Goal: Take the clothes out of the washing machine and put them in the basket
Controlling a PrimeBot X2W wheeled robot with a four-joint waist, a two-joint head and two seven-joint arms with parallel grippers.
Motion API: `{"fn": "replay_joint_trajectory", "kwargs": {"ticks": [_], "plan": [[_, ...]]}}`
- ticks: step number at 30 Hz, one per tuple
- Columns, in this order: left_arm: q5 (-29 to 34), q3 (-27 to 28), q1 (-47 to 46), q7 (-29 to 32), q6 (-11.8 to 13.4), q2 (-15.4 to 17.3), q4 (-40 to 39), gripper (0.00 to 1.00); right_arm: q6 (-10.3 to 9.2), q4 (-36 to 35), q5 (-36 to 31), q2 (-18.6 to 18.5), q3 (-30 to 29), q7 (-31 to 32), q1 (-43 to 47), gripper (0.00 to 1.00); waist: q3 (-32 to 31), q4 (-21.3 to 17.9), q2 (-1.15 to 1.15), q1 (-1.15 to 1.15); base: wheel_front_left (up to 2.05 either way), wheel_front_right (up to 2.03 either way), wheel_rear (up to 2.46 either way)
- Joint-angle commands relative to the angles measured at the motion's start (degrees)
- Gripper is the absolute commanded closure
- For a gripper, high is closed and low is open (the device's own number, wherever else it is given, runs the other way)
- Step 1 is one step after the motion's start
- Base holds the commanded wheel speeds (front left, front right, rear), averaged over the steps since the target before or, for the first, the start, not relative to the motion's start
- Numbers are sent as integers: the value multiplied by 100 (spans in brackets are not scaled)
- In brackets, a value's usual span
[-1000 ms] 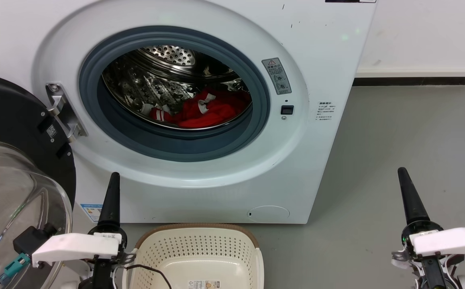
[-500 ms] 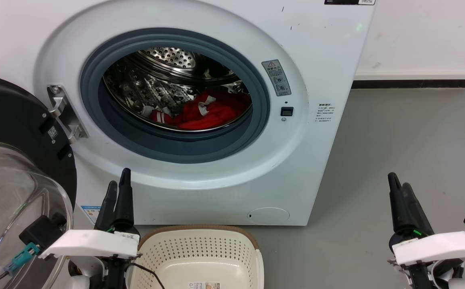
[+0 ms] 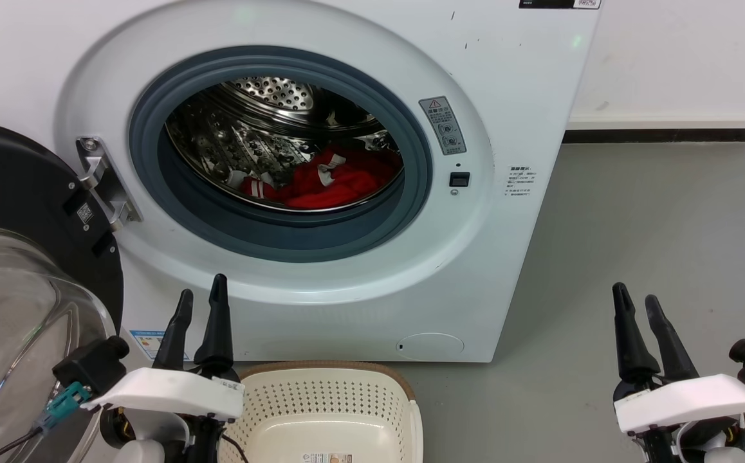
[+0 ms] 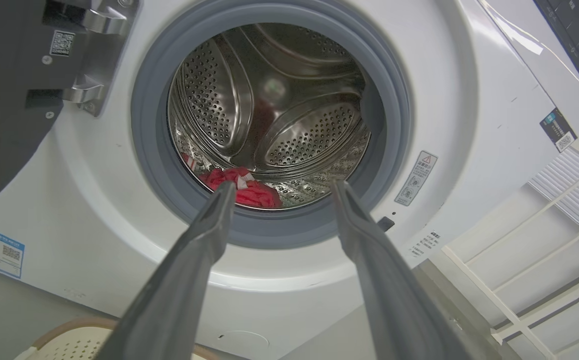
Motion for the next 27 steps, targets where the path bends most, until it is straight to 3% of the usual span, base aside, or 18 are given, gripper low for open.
{"fn": "replay_joint_trajectory", "kwargs": {"ticks": [1,27], "plan": [[255,-31,-111,-66,22,17,-36,0,1,-6,-266,-21,-3,-65,-70,0,2,6,0,0,0,0,0],[1945,-151,-139,-427,181,19,163,0,1,213,-2042,-21,22,-412,-71,0,-2,-17,0,0,0,0,0]]}}
